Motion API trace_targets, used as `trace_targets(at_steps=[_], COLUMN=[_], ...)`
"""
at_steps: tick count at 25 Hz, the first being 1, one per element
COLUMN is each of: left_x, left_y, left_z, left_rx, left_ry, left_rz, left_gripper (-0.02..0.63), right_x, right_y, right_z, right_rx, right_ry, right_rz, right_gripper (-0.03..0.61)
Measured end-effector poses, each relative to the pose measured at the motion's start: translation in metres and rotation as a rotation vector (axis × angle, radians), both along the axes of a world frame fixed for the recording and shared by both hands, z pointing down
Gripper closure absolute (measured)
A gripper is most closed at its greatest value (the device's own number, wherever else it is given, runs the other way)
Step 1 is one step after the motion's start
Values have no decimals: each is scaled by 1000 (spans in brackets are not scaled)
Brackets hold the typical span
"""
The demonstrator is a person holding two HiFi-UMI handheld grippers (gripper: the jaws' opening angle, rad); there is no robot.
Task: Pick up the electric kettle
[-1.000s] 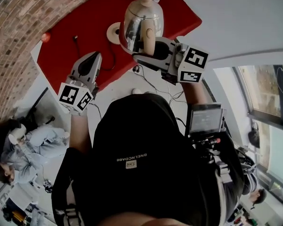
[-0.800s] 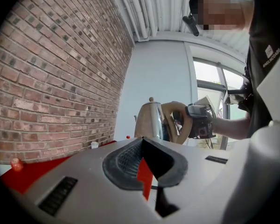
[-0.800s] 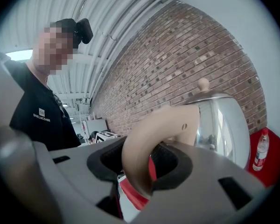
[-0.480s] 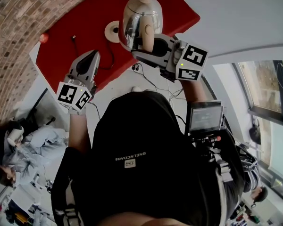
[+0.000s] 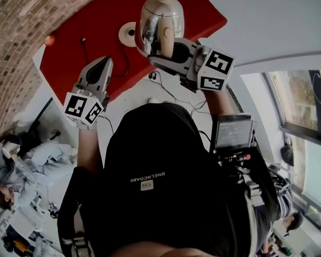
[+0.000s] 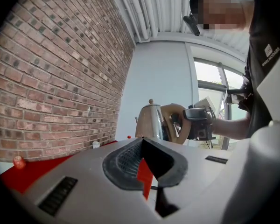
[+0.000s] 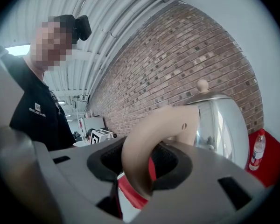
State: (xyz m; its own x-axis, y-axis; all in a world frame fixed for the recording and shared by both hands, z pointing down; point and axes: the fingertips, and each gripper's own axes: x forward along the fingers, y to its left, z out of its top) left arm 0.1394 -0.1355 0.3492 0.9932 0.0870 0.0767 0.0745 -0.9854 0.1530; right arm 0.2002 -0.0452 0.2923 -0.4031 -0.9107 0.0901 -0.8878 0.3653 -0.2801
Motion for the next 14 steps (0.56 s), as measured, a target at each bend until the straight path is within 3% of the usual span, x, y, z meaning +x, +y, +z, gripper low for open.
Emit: trace_targets(at_steps=[14], left_x=[-5], left_y=[2], left_z=[-1], left_rx=[8], left_ry=[-3], left_rz=[-14], left_gripper=[607], right_x=[0], right_y=[1], right_z=[3], right_rx=[0], right_ry=[-13], right_rz=[1], right_gripper=[425])
